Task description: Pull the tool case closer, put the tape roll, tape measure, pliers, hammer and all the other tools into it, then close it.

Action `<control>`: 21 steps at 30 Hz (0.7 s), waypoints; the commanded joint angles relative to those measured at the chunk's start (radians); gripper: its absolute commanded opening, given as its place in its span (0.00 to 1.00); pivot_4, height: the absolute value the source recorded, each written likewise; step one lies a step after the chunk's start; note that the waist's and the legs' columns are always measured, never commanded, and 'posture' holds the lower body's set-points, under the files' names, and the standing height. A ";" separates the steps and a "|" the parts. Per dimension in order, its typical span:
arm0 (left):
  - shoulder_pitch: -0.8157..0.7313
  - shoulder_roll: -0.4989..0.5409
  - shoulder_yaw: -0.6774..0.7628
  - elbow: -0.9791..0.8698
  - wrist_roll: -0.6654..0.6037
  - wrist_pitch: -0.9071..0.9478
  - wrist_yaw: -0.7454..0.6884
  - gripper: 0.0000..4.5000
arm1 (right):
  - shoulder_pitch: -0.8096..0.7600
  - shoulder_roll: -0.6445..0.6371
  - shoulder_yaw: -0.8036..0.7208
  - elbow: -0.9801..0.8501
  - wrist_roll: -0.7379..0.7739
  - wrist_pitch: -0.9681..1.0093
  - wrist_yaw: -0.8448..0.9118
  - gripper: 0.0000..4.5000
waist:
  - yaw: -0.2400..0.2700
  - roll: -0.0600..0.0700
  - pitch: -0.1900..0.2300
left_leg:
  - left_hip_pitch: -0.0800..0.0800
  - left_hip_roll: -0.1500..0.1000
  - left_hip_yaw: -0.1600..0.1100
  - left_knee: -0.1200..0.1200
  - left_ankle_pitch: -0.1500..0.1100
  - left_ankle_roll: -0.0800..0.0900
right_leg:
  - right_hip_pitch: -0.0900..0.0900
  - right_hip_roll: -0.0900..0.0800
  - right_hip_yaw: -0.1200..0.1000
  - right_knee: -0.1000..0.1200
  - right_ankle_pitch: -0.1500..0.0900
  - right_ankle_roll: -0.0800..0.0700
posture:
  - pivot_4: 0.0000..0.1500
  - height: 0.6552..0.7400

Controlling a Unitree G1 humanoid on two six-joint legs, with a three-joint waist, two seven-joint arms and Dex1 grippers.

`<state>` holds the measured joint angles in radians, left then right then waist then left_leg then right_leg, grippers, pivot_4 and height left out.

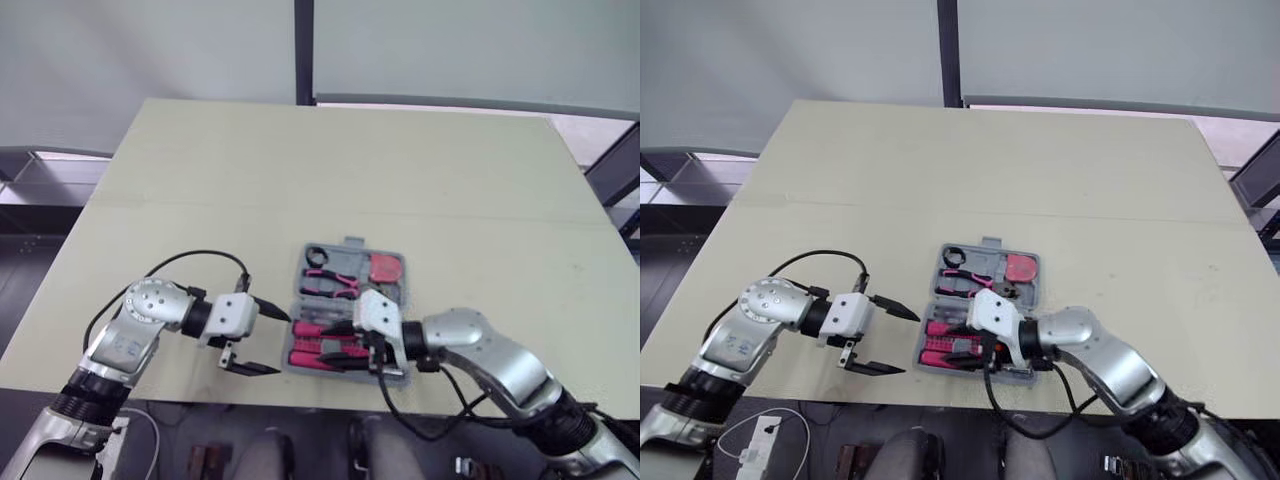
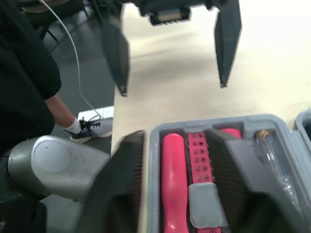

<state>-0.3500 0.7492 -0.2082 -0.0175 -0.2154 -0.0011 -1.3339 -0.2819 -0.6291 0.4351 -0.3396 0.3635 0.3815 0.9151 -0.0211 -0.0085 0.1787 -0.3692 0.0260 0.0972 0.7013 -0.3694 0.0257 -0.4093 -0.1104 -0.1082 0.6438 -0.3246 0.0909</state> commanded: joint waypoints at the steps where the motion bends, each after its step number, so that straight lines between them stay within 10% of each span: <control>1: -0.023 -0.012 -0.002 0.009 -0.003 -0.013 -0.006 1.00 | 0.040 0.040 -0.017 0.056 -0.022 -0.092 0.024 0.00 | 0.000 0.000 0.000 | 0.000 0.000 0.000 0.000 0.000 0.000 | 0.000 0.000 0.000 0.000 0.000 0.000 | 1.00 1.00; 21: -0.057 -0.013 -0.001 0.053 0.007 -0.043 -0.029 1.00 | 0.115 0.018 0.056 0.196 -0.246 0.002 0.012 0.00 | -0.001 0.000 0.000 | 0.000 0.000 -0.001 0.000 0.000 0.000 | 0.001 -0.002 0.000 0.000 0.000 0.000 | 1.00 1.00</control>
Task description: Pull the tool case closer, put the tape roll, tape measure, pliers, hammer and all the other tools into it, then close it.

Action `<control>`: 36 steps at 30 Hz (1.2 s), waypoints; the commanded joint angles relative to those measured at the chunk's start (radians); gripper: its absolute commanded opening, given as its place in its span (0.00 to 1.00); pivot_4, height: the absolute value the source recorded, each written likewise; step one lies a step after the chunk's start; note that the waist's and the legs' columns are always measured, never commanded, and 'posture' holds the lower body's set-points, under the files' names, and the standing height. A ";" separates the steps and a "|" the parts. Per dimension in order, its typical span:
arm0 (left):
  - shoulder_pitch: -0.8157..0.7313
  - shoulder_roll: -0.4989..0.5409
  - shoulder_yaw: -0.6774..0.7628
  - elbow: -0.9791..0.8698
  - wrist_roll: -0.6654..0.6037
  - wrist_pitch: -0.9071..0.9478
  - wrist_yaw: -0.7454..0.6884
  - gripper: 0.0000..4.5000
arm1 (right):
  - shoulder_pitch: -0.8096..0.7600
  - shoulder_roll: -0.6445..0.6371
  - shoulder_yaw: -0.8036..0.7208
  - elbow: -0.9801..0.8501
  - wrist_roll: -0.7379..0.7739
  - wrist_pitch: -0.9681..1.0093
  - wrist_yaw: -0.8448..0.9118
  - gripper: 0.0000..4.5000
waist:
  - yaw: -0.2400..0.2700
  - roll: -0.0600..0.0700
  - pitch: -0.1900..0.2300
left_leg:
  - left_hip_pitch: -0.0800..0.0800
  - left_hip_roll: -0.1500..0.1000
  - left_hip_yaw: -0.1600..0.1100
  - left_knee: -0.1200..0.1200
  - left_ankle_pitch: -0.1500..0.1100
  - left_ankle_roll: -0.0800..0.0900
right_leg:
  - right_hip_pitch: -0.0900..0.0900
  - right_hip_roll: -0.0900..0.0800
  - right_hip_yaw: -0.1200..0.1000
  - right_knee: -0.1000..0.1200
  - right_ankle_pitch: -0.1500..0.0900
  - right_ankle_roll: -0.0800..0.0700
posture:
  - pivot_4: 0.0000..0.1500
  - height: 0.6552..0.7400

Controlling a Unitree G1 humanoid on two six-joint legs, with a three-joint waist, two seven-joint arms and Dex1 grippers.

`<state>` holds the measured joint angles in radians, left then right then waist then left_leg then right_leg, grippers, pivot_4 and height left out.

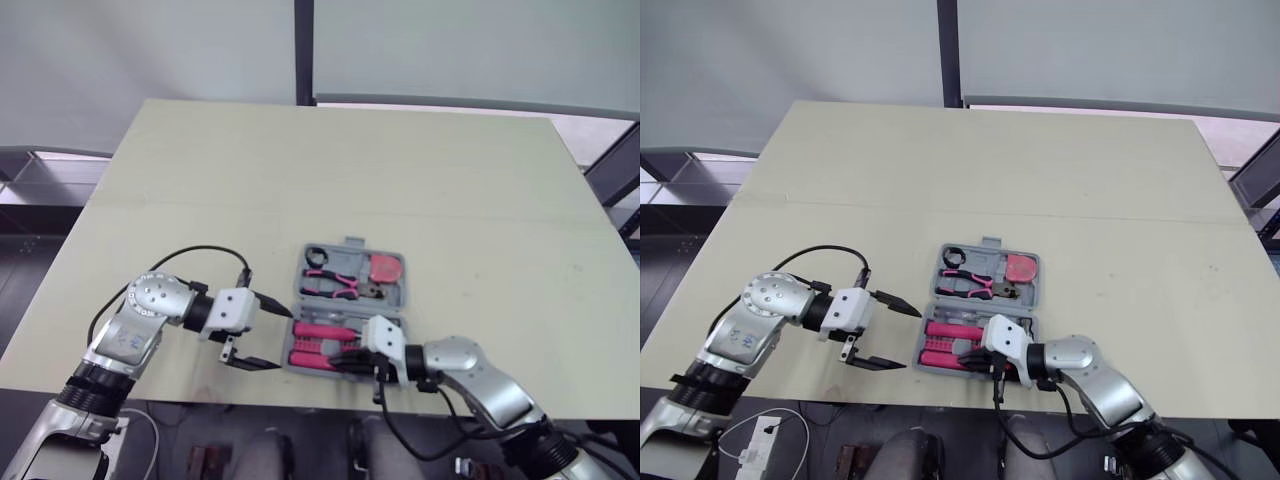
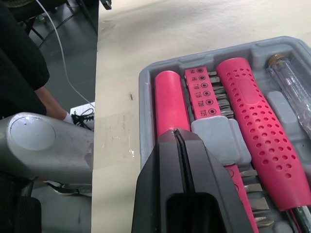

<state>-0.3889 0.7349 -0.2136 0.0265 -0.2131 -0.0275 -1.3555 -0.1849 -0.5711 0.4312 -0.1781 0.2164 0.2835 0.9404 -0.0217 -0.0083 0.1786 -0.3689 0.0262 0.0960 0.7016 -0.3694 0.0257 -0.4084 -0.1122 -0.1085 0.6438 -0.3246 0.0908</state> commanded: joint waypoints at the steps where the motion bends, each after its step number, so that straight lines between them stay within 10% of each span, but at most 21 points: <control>1: -0.024 -0.001 0.003 0.015 0.006 -0.021 -0.007 1.00 | 0.017 -0.054 0.076 0.040 -0.126 0.142 -0.024 0.00 | 0.000 0.000 -0.001 | 0.001 0.000 0.000 0.000 0.000 0.000 | 0.001 0.000 0.000 0.000 0.000 0.000 | 1.00 1.00; 15: -0.044 -0.015 0.023 0.050 0.000 -0.017 0.011 1.00 | 0.059 -0.052 -0.180 -0.196 0.051 0.134 -0.059 0.00 | 0.012 0.001 -0.006 | 0.013 0.001 -0.003 -0.003 -0.001 -0.001 | 0.016 -0.001 0.005 -0.007 0.000 0.000 | 1.00 1.00; 19: -0.090 0.001 0.044 0.132 -0.013 -0.024 -0.022 1.00 | 0.125 -0.261 -0.467 -0.313 0.247 0.258 0.084 0.29 | 0.023 0.004 -0.004 | 0.011 0.000 -0.003 -0.002 -0.001 -0.001 | 0.015 -0.001 0.004 -0.007 0.000 0.000 | 1.00 1.00; 25: -0.197 -0.014 0.037 0.383 0.053 -0.162 -0.036 1.00 | 0.223 -0.456 -0.606 -0.120 0.161 0.103 0.201 0.95 | 0.043 0.002 -0.004 | 0.012 0.000 -0.002 -0.003 -0.002 0.001 | 0.016 0.003 0.001 -0.009 0.000 0.000 | 1.00 1.00; 36: -0.345 -0.142 -0.011 0.764 0.197 -0.373 0.034 1.00 | 0.065 -0.344 -0.447 0.237 -0.064 -0.174 0.128 0.99 | 0.041 0.002 -0.004 | 0.011 0.000 0.003 -0.002 -0.002 0.002 | 0.013 0.006 -0.001 -0.007 0.001 0.001 | 1.00 1.00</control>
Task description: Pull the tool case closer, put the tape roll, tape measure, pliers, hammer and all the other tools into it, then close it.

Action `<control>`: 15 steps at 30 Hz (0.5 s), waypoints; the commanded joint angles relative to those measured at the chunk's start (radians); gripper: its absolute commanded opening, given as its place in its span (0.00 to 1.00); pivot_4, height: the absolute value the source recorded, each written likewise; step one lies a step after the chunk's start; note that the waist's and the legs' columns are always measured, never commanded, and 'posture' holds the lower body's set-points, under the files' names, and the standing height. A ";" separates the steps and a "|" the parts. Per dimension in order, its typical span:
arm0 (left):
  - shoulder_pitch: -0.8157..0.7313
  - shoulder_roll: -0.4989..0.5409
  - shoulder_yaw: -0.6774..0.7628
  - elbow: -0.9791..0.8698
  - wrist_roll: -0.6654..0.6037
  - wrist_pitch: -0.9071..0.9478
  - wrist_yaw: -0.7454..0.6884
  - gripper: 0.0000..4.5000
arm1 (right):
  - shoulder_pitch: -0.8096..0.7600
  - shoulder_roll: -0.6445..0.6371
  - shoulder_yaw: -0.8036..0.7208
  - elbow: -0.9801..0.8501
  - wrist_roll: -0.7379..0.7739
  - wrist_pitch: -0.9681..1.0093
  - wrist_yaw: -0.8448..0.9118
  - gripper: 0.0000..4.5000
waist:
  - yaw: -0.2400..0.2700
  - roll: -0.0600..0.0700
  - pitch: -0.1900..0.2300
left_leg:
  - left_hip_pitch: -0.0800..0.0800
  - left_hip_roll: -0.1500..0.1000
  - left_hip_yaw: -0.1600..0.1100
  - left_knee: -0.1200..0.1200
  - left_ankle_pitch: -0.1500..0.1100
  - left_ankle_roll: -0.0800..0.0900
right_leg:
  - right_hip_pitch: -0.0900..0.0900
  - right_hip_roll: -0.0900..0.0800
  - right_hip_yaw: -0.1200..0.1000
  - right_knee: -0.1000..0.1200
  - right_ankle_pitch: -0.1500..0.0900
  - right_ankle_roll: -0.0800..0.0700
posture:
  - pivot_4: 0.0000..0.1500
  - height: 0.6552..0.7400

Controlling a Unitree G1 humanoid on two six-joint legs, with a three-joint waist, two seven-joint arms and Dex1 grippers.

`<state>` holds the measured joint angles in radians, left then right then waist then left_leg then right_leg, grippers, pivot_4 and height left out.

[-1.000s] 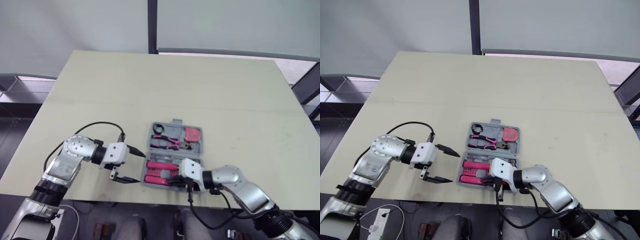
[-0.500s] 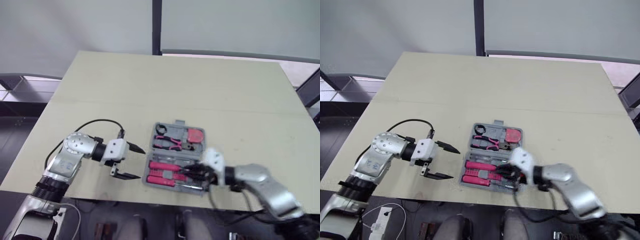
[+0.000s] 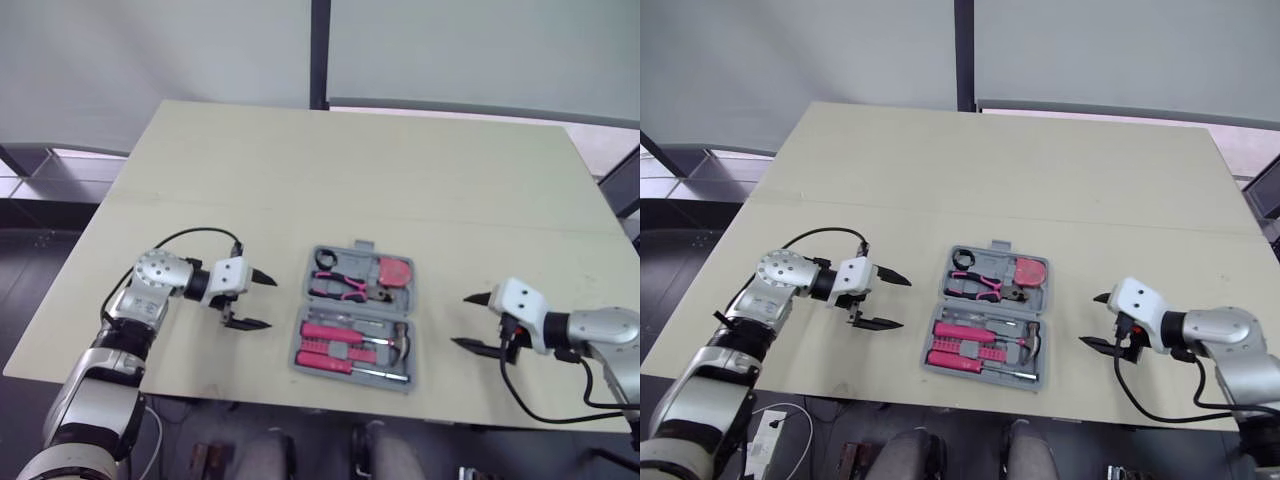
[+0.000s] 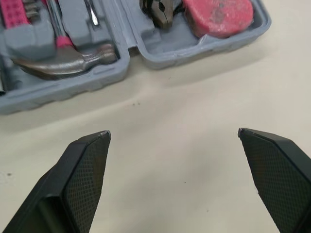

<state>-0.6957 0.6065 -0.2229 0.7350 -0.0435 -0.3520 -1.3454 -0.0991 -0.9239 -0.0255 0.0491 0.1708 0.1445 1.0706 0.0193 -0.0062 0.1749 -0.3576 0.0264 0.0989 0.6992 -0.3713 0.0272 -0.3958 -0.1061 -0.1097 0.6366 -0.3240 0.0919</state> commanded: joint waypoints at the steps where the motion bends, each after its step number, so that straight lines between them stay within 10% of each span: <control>1: -0.053 -0.027 0.002 0.086 0.034 -0.069 0.036 1.00 | -0.030 0.018 0.024 0.016 -0.022 -0.046 0.004 0.99 | 0.000 0.000 0.000 | 0.000 0.000 0.000 0.000 0.000 0.000 | 0.000 0.000 0.000 0.000 0.000 0.000 | 1.00 1.00; 7: -0.120 -0.089 -0.028 0.215 0.111 -0.138 0.096 0.48 | -0.065 0.049 0.071 0.030 -0.035 -0.052 0.010 0.49 | 0.001 0.000 0.000 | 0.000 0.000 0.000 0.001 0.000 0.000 | 0.000 0.000 -0.001 0.001 0.000 0.000 | 1.00 1.00; 15: -0.158 -0.145 -0.023 0.291 0.148 -0.191 0.151 0.42 | -0.110 0.095 0.131 0.070 -0.084 -0.061 -0.006 0.43 | 0.000 0.000 0.000 | 0.000 0.000 -0.001 0.001 0.000 0.000 | 0.000 0.000 -0.001 0.001 0.000 0.000 | 1.00 1.00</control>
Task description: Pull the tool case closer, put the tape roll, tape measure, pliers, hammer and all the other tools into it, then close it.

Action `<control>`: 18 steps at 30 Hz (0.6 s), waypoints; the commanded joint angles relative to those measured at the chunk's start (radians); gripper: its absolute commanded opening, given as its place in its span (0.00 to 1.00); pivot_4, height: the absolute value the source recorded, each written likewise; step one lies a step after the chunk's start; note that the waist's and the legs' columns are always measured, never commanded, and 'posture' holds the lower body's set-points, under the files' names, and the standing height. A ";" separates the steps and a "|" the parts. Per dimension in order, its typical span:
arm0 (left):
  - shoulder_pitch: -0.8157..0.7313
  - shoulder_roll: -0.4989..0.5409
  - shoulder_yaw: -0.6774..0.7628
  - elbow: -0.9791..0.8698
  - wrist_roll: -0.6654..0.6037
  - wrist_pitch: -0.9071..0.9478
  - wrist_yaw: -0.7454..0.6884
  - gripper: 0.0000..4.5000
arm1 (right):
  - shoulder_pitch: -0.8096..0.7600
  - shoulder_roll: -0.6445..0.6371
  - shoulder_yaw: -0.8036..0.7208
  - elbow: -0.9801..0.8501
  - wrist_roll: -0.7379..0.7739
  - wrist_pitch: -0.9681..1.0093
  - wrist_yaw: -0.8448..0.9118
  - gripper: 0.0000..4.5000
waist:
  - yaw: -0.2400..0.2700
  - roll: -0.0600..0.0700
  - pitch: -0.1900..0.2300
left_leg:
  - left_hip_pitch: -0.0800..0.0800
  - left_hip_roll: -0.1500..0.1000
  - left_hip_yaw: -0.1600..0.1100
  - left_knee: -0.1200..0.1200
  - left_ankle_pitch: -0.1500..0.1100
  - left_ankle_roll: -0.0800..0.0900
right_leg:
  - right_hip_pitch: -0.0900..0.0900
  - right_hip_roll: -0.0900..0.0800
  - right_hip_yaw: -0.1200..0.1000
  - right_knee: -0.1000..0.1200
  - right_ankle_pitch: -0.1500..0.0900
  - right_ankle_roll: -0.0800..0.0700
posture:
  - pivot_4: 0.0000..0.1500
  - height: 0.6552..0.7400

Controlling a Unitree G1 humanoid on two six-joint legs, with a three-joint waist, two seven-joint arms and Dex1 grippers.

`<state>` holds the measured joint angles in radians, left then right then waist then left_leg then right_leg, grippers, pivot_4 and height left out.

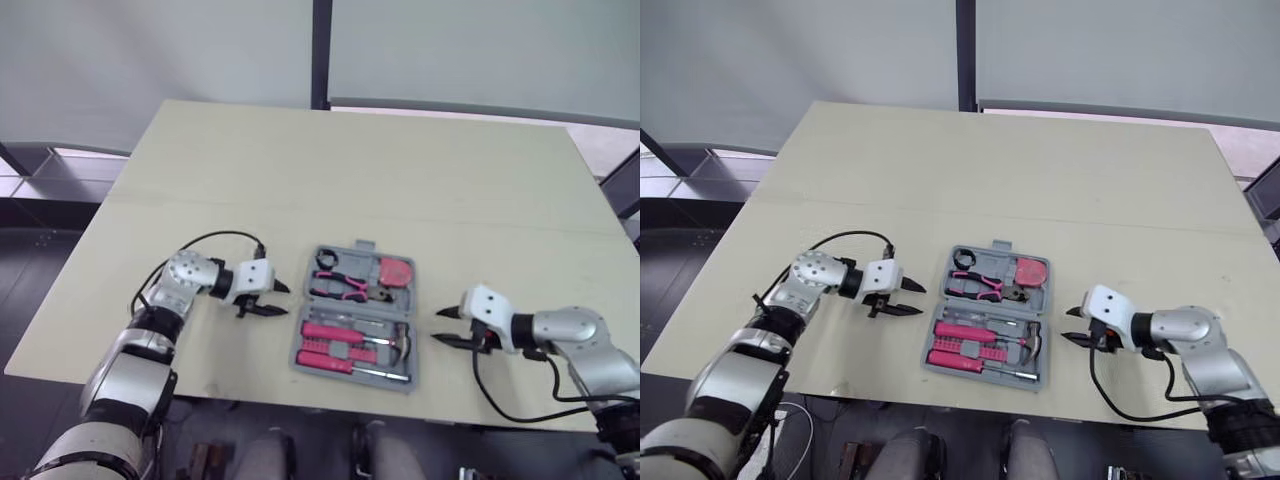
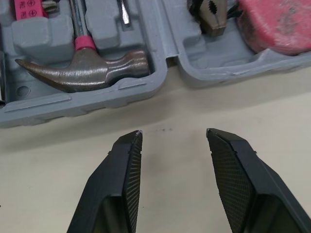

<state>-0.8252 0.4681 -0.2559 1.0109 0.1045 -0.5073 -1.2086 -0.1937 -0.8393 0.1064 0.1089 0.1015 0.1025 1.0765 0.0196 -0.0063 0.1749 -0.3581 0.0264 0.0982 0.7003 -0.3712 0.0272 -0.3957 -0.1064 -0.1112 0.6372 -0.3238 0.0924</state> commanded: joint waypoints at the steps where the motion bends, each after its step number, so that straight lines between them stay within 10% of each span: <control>1: -0.032 -0.007 -0.003 0.023 0.023 -0.067 0.031 0.35 | -0.022 0.017 0.005 0.017 -0.019 -0.021 -0.013 0.36 | 0.000 0.000 0.000 | 0.000 0.000 0.000 0.000 0.000 0.000 | 0.000 0.000 0.000 0.000 0.000 0.000 | 1.00 1.00; 5: -0.045 -0.027 -0.016 0.059 0.061 -0.080 0.081 0.01 | -0.051 0.046 0.022 0.047 -0.051 -0.021 -0.028 0.01 | 0.000 0.000 0.000 | 0.000 0.000 0.000 0.000 0.000 0.000 | 0.000 0.000 0.000 0.000 0.000 0.000 | 1.00 1.00; 18: -0.020 -0.099 -0.016 0.005 0.043 -0.012 0.036 0.01 | -0.109 0.145 0.068 0.075 -0.084 -0.035 -0.041 0.01 | -0.005 0.000 0.000 | 0.000 0.000 -0.001 0.000 0.000 0.000 | 0.000 0.000 -0.002 0.000 0.000 0.000 | 1.00 1.00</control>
<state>-0.8507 0.3887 -0.2741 1.0578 0.1591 -0.5177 -1.1757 -0.2979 -0.7064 0.1695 0.2034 0.0056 0.0712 1.0378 0.0145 -0.0062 0.1749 -0.3585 0.0262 0.0976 0.7006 -0.3712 0.0272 -0.3957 -0.1070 -0.1136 0.6374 -0.3238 0.0924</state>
